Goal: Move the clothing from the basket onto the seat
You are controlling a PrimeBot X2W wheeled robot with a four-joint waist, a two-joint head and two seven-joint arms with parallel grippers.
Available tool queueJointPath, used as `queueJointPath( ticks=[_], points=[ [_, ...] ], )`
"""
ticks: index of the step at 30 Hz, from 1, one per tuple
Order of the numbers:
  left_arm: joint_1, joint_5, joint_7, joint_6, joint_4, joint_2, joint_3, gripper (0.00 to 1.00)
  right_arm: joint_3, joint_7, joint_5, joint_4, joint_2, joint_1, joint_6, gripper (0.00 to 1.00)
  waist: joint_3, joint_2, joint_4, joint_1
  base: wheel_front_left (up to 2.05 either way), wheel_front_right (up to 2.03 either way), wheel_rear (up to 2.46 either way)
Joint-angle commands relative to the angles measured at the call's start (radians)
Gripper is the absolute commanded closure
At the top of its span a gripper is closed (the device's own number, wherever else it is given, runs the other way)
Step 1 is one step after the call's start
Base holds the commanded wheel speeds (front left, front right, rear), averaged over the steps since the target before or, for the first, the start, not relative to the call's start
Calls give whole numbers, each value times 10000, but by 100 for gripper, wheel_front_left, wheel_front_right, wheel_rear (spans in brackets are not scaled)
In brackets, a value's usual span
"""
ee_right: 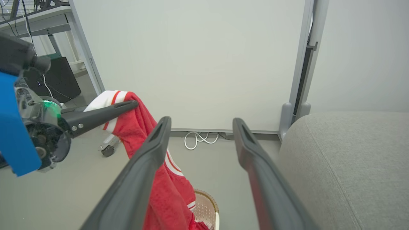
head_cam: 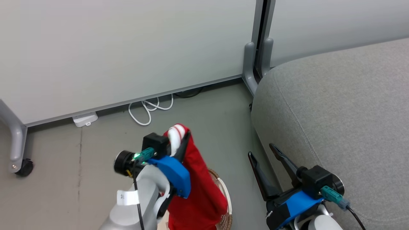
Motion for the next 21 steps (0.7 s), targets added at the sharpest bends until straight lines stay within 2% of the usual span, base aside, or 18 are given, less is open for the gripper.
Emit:
queueJointPath(
  ticks=[1, 10, 21],
  points=[
    [-214, -114, 78, -29, -186, -2, -180, 100, -44, 38, 15, -45, -25, 182, 1, 0, -109, -1, 77, 2, 0, 0, 0],
    [-1426, -1087, 911, 427, -1771, 3, -1560, 100, -46, 163, 34, -202, -23, 481, 1, 0, -335, -1, 340, 2, 0, 0, 0],
    [-2597, -2110, 1489, 1006, -2649, 1, -2555, 100, -39, 278, -41, -341, -23, 552, 1, 0, -376, -1, 509, 2, 0, 0, 0]
  ],
)
